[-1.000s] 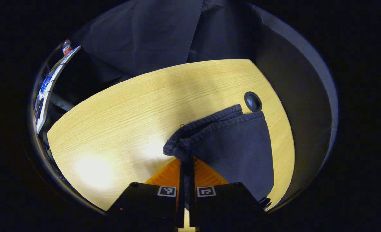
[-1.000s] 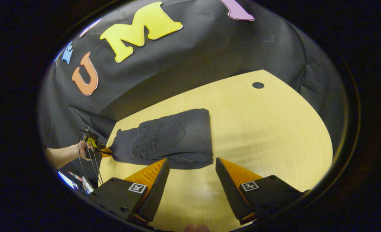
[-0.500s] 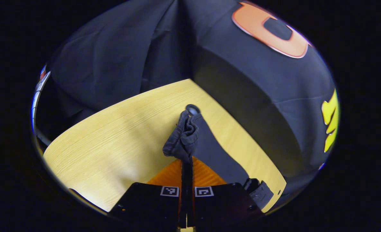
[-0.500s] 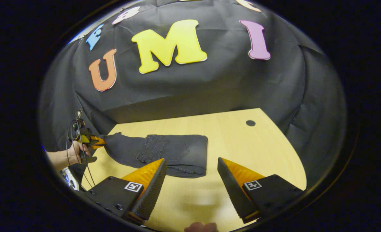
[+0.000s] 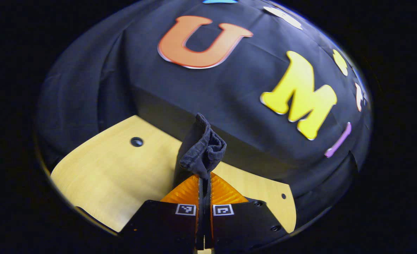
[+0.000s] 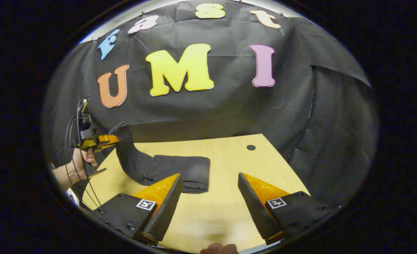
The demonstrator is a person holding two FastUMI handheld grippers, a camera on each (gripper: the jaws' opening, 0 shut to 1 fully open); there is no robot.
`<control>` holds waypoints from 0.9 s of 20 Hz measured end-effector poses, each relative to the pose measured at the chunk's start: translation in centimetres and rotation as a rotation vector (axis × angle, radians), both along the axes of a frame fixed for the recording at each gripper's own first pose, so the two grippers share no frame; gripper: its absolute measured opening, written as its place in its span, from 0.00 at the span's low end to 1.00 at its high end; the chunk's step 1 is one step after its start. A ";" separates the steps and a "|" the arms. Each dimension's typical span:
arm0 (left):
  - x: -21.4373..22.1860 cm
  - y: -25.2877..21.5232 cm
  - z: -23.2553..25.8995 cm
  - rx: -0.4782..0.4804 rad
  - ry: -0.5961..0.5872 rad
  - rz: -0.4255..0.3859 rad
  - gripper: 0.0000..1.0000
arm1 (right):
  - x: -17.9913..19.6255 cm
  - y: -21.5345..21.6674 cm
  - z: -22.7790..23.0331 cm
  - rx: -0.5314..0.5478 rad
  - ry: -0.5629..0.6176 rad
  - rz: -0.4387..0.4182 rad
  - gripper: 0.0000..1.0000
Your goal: Grasp the waist and the cuffs of the jeans and fold them to make the two legs overlap; first hold the waist and fold one-third of the jeans toward the cuffs, then hold the cuffs and fold the remaining one-third in the same direction to finish folding.
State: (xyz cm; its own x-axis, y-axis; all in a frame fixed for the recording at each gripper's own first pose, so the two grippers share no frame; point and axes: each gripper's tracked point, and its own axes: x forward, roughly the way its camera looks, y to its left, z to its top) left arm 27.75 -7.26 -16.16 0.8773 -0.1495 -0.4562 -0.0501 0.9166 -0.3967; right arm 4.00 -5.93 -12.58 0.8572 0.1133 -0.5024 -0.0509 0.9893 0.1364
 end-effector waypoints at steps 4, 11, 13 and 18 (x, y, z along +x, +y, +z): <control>-2.3 -10.9 -1.3 0.042 -0.017 -0.218 0.04 | -2.0 -3.8 0.2 -0.021 0.000 -0.087 0.98; -3.6 -20.7 -12.9 0.207 0.083 -0.357 0.04 | -4.1 -9.6 -1.8 -0.097 0.077 -0.186 0.98; -3.6 -21.1 -15.9 0.245 0.127 -0.347 0.04 | -3.7 -9.8 -2.4 -0.116 0.096 -0.195 0.98; -4.8 -21.4 -18.3 0.295 0.188 -0.329 0.13 | -2.1 -8.8 -3.0 -0.113 0.113 -0.152 0.98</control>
